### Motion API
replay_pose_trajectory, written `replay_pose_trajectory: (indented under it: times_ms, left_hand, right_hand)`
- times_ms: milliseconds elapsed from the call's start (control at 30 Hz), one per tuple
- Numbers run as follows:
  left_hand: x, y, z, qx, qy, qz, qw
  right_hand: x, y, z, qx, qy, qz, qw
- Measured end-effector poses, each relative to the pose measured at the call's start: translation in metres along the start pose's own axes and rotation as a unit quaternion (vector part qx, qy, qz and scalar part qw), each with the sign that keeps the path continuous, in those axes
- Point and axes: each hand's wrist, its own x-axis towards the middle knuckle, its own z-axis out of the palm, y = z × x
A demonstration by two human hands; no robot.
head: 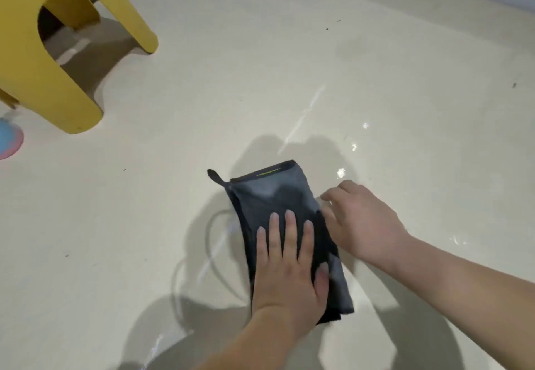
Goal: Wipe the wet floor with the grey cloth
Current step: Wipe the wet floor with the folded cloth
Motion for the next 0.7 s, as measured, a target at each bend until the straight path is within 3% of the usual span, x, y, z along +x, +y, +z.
replay_pose_trajectory:
  times_ms: [133, 200, 467, 633, 700]
  left_hand:
    - [-0.019, 0.047, 0.015, 0.054, -0.068, 0.175, 0.981]
    - [-0.012, 0.053, 0.015, 0.066, -0.061, 0.235, 0.968]
    - [0.012, 0.123, 0.022, 0.063, -0.061, 0.281, 0.956]
    - [-0.029, 0.206, 0.051, 0.015, -0.082, 0.362, 0.928]
    - [-0.055, 0.23, 0.057, 0.055, -0.091, 0.397, 0.911]
  right_hand:
    - [-0.043, 0.047, -0.016, 0.022, -0.04, 0.086, 0.995]
    - [-0.065, 0.074, -0.021, 0.018, -0.052, 0.135, 0.989]
    - [-0.146, 0.13, -0.016, 0.113, 0.058, 0.283, 0.951]
    - [-0.217, 0.162, -0.008, 0.066, 0.126, 0.32, 0.937]
    - [-0.243, 0.172, 0.0, 0.087, 0.13, 0.341, 0.927]
